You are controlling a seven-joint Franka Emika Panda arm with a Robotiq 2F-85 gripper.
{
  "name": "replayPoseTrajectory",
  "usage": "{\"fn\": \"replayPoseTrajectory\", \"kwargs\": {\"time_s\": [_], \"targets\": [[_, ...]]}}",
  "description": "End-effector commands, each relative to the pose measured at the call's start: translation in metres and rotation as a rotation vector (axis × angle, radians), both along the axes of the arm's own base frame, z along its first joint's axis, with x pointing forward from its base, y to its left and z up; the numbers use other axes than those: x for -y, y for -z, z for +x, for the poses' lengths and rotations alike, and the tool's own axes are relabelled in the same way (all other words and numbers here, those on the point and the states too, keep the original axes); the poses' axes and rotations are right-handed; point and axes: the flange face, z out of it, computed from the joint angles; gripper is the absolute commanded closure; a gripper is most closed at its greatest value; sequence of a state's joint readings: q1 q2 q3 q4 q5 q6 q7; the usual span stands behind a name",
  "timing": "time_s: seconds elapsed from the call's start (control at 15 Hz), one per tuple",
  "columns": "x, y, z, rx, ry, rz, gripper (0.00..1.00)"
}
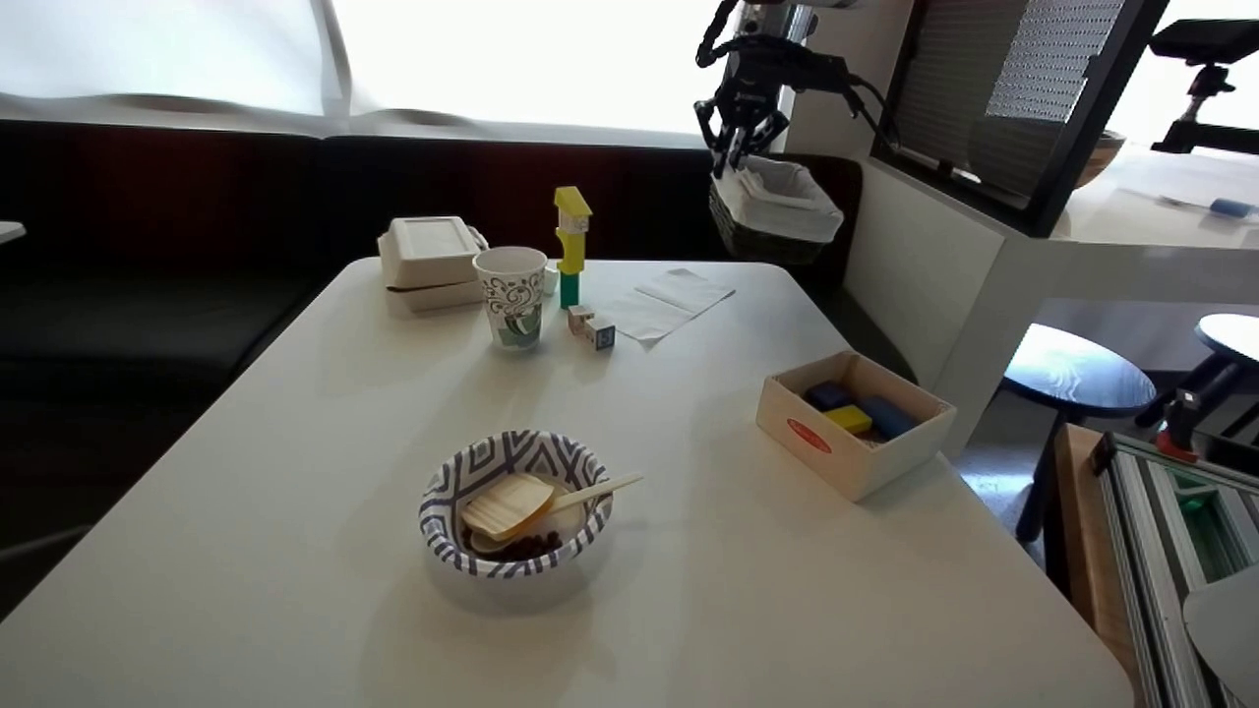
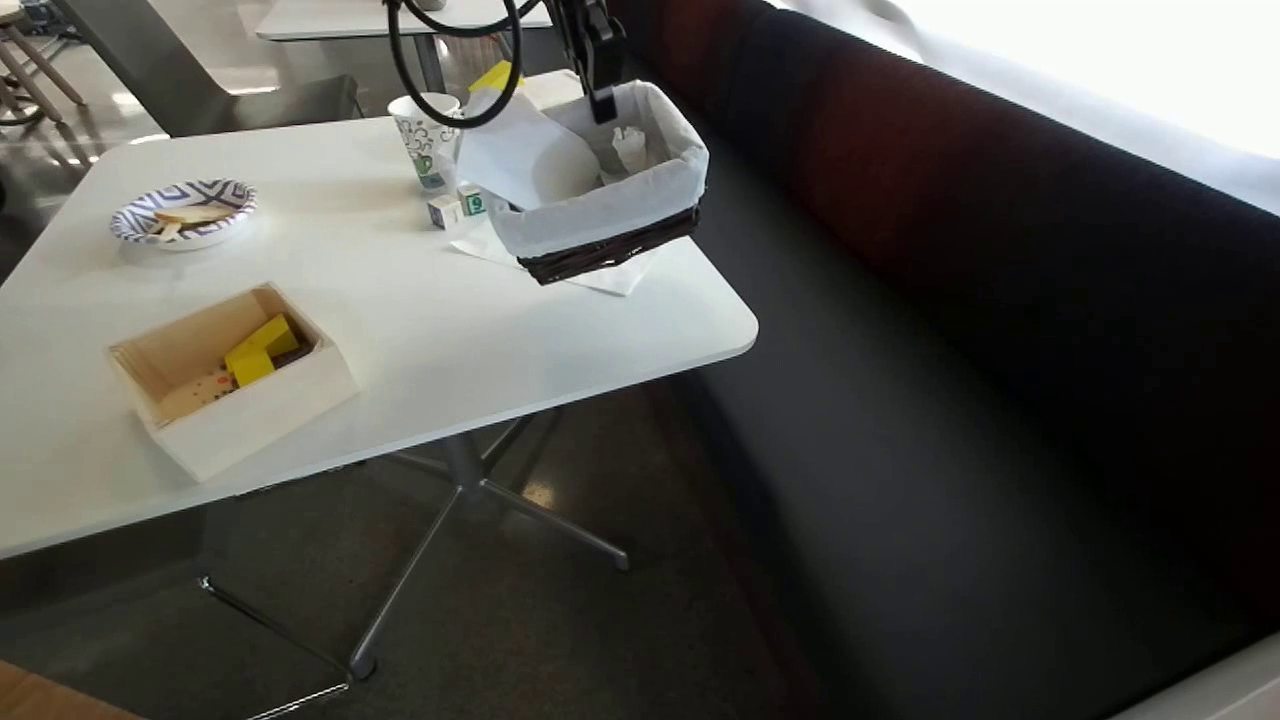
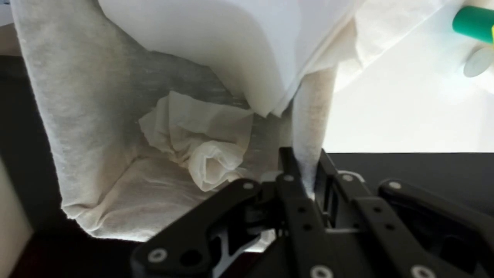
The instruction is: Move the black and white box to the right
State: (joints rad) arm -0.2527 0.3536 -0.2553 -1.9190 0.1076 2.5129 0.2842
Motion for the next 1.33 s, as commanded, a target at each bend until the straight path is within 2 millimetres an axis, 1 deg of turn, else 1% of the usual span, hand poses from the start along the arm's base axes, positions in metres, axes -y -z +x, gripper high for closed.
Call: {"fn": "replayPoseTrajectory", "kwargs": {"time_s": [0.0, 0.2, 0.27, 0.33, 0.67, 1.27], "targets": [[0.001, -0.001, 0.001, 0.001, 0.002, 0.0, 0.85], [0.001, -0.002, 0.002, 0.003, 0.003, -0.001, 0.85], [0.002, 0.0, 0.004, -0.001, 0.004, 0.008, 0.96], [0.006, 0.005, 0.009, 0.009, 0.016, -0.012, 0.96], [0.015, 0.021, 0.022, -0.009, 0.024, -0.023, 0.96], [0.048, 0.058, 0.036, -0.056, 0.077, -0.041, 0.96]]}}
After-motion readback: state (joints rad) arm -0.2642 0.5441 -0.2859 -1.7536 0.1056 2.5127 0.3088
